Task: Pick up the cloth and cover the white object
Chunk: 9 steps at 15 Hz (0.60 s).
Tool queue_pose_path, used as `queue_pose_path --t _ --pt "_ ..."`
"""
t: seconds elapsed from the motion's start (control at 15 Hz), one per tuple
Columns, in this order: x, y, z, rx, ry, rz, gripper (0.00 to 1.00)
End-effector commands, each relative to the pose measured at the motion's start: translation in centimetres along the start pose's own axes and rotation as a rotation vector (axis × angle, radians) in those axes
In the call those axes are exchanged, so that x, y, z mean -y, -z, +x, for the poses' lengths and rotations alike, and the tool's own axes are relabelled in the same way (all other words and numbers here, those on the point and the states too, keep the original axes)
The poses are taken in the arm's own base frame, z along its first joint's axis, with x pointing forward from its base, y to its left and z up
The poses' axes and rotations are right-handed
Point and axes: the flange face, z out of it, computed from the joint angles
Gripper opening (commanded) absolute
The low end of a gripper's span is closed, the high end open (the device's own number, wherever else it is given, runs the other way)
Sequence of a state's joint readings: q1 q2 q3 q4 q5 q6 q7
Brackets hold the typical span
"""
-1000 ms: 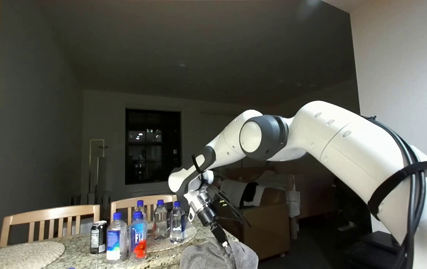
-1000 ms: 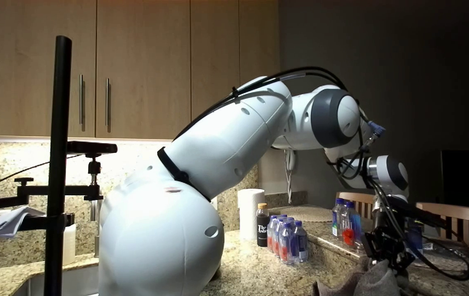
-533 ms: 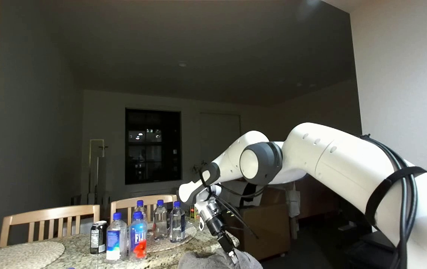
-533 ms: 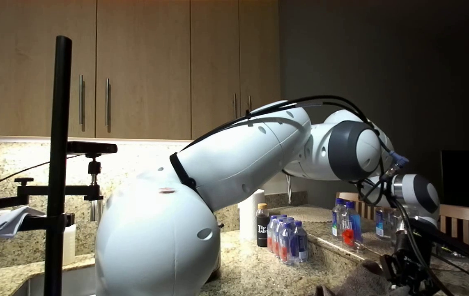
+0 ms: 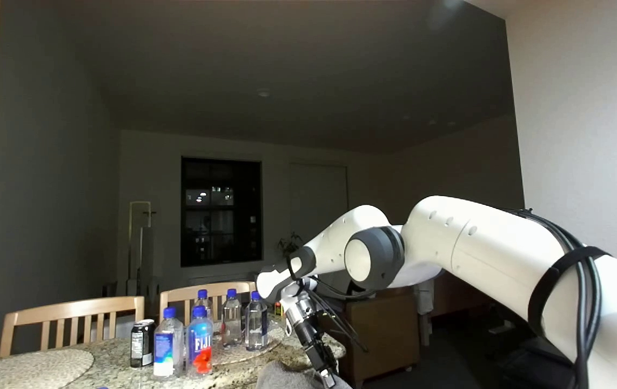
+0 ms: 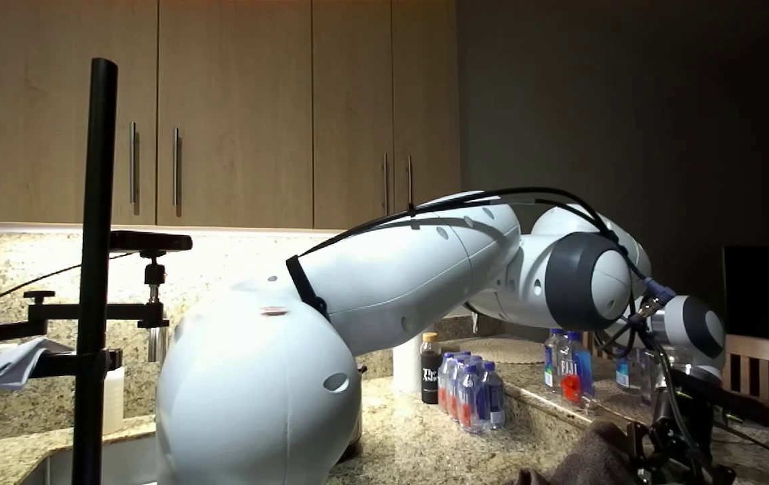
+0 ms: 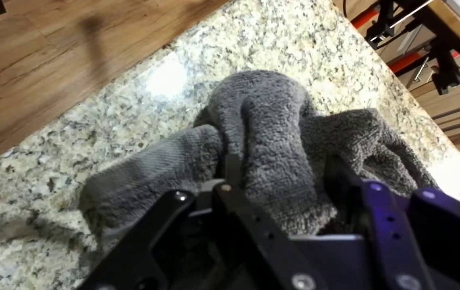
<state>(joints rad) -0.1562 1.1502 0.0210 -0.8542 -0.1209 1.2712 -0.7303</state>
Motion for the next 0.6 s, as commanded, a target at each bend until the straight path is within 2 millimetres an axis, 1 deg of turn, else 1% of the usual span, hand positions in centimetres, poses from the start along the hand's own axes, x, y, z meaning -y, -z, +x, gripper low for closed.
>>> queue_pose_path --t 0.0,0.07,0.13,0.2,0.4,0.53 --pt "0.4 1.4 0.7 -0.044 -0.064 -0.028 0.87" --pt "0.6 2.3 0.6 -0.064 -0.085 -0.043 0.94" --pt "0.7 3.1 0.5 -0.085 -0.104 -0.058 0.98" --pt "0.9 4.3 0.3 -0.122 -0.130 -0.078 1.00" --pt "1.7 7.8 -0.2 -0.223 -0.225 -0.141 1.00" --pt "2.7 10.3 -0.9 -0.291 -0.311 -0.174 1.00"
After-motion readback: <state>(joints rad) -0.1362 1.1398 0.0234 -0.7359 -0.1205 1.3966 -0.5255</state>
